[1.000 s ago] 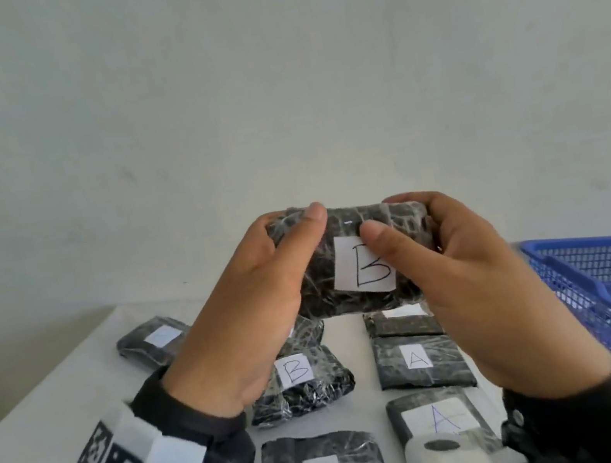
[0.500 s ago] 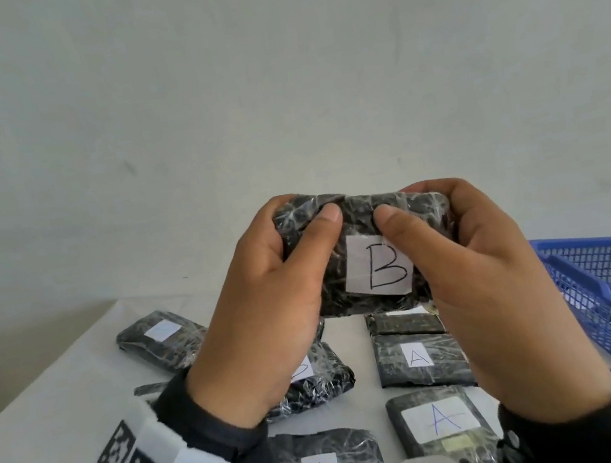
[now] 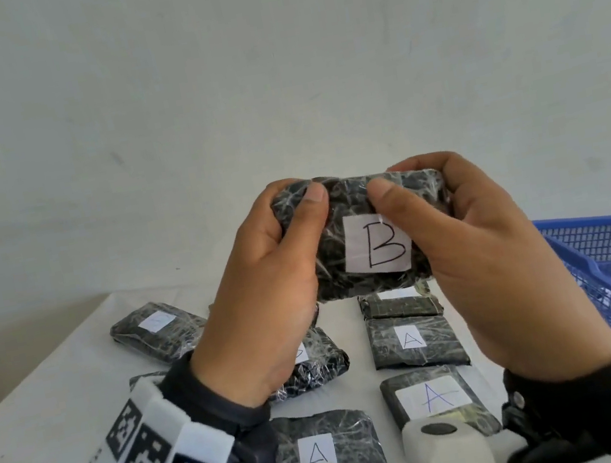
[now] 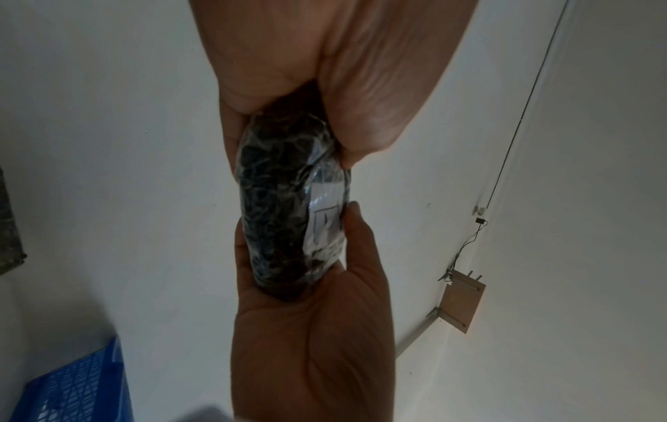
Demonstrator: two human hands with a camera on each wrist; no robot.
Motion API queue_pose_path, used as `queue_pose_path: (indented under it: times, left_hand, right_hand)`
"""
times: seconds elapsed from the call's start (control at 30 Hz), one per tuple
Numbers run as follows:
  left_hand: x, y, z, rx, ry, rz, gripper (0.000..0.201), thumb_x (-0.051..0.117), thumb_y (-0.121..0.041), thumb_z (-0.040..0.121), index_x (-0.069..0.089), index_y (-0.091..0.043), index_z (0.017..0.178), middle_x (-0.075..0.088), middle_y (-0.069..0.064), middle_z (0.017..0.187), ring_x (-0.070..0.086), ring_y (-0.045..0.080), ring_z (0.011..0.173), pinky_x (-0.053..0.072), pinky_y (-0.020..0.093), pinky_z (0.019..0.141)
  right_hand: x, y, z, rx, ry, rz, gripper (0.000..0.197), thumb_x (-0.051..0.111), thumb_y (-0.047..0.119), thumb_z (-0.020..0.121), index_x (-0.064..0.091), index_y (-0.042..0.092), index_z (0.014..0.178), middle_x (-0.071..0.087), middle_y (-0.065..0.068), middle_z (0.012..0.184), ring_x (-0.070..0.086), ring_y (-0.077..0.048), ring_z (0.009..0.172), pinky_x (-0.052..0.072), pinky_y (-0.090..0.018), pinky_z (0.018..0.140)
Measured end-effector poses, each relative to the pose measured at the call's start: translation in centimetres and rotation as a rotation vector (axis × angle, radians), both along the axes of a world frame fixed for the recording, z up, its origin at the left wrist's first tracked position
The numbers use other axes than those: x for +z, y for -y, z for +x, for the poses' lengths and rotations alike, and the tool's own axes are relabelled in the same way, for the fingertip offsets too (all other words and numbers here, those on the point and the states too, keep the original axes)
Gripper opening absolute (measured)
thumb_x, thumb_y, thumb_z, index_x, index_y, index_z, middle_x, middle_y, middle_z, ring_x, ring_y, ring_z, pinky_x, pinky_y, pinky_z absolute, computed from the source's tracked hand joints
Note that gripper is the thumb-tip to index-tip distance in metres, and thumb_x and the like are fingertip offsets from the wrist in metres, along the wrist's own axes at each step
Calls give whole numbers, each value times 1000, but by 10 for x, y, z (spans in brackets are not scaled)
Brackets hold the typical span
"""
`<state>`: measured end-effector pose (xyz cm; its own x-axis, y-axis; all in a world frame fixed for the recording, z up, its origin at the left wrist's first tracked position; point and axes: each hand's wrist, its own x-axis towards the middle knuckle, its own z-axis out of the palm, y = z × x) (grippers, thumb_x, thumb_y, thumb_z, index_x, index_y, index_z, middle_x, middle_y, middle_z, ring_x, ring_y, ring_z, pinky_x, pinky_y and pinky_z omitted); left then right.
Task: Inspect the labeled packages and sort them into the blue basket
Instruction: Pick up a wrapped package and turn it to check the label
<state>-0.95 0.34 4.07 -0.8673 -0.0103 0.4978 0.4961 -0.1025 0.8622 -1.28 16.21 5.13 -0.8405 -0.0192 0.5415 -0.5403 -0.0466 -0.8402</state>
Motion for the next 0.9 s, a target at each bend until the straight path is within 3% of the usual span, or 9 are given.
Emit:
queue_pose_path:
  times: [0.13, 0.3, 0.47, 0.5, 0.57, 0.63, 0.73, 0.8, 0.9]
  left_hand:
    - [-1, 4, -1, -46, 43, -41, 50, 50, -58, 101, 65, -13, 116, 64, 32, 117, 59, 51, 117, 42, 70, 108]
    - [1, 4, -2, -21, 21, 22, 45, 51, -54, 102, 69, -15, 117, 64, 33, 120, 58, 55, 118, 43, 71, 107]
    - [1, 6, -4, -62, 51, -4, 42, 44, -41, 108, 67, -7, 117, 78, 6, 110, 73, 22, 110, 50, 49, 106]
    - [0, 6, -5, -50, 35, 10, 39, 44, -37, 108, 69, -8, 115, 78, 6, 111, 73, 23, 110, 50, 49, 107]
    - [1, 6, -5, -47, 35, 35, 40, 47, -38, 107, 68, -5, 116, 76, 13, 113, 72, 29, 112, 49, 53, 109]
    - [0, 7, -5, -81, 72, 28, 47, 51, -45, 105, 65, -2, 118, 75, 15, 112, 72, 29, 111, 49, 51, 108]
    - [2, 6, -3, -104, 78, 34, 31, 48, -35, 106, 69, -13, 112, 80, 2, 106, 75, 16, 103, 55, 34, 95]
    - [3, 6, -4, -85, 60, 50, 29, 48, -32, 107, 70, -13, 111, 79, 4, 106, 75, 16, 103, 57, 34, 94]
    - [3, 6, -4, -136, 97, 63, 40, 60, -41, 99, 64, -10, 124, 78, 7, 106, 74, 18, 102, 54, 41, 100]
  right_hand:
    - [0, -5, -4, 19, -34, -55, 21, 65, 34, 94, 69, 14, 96, 70, -3, 80, 68, -20, 73, 61, -39, 69]
    - [-2, -2, -5, 57, -33, -106, 30, 63, 40, 89, 72, 17, 108, 77, -3, 93, 74, -17, 86, 63, -33, 78]
    - [-2, -2, -5, 79, -4, -200, 20, 61, 27, 100, 73, 14, 106, 79, -5, 88, 74, -14, 81, 61, -27, 71]
    - [-2, -1, -4, 66, 9, -195, 23, 61, 31, 99, 72, 13, 110, 79, -10, 91, 74, -16, 83, 62, -30, 72]
    - [-3, 2, -3, -4, -2, -173, 33, 63, 38, 95, 69, 8, 108, 75, -22, 95, 71, -24, 79, 62, -50, 75]
    - [-3, 4, -3, -65, -16, -182, 32, 64, 38, 94, 68, 7, 99, 72, -21, 84, 65, -28, 73, 59, -59, 73]
    - [-3, 2, -5, -50, 7, -197, 28, 62, 34, 101, 71, 7, 101, 76, -16, 88, 69, -27, 78, 61, -52, 80]
    - [-2, 1, -5, -35, -3, -186, 31, 61, 35, 101, 73, 7, 107, 77, -22, 99, 73, -34, 87, 60, -55, 90]
    - [-5, 1, -6, -87, -53, -188, 25, 63, 29, 101, 76, 8, 105, 79, -17, 94, 74, -32, 85, 63, -56, 85]
